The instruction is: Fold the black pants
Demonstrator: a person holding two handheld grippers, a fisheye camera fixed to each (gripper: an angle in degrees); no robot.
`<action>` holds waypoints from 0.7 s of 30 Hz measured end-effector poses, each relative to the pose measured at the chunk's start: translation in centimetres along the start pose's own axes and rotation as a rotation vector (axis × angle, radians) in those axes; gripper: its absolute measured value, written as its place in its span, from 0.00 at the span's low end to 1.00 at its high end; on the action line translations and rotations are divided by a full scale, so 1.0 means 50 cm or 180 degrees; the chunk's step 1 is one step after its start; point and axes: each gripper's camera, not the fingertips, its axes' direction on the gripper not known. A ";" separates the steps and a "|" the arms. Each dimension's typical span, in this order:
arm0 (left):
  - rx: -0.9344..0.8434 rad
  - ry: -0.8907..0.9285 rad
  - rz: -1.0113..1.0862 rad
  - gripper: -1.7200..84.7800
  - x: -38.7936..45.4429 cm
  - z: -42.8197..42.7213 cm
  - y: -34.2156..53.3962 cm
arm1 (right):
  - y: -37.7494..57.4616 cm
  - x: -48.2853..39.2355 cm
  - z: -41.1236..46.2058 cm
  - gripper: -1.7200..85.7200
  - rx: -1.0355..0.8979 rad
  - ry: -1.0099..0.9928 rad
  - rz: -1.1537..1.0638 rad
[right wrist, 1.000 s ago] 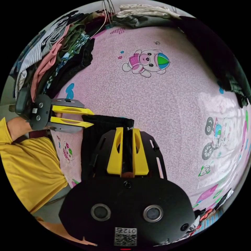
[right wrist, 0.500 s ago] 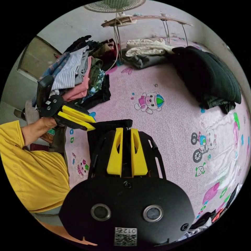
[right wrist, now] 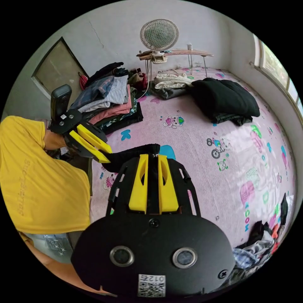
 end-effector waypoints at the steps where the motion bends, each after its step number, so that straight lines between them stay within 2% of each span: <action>1: -0.0029 0.0033 0.0085 0.05 0.048 0.026 -0.018 | 0.022 -0.001 -0.010 0.05 0.0010 0.0017 0.0040; 8: -0.0412 0.0290 0.0392 0.05 0.291 0.250 -0.113 | 0.266 0.017 -0.065 0.05 0.0108 -0.0033 0.0593; 17: -0.1058 0.0244 0.0432 0.05 0.486 0.581 -0.156 | 0.481 0.048 0.026 0.09 -0.0087 -0.0159 0.1286; 21: -0.1267 0.0228 0.0656 0.06 0.551 0.668 -0.169 | 0.540 0.049 0.067 0.10 -0.0323 -0.0079 0.1701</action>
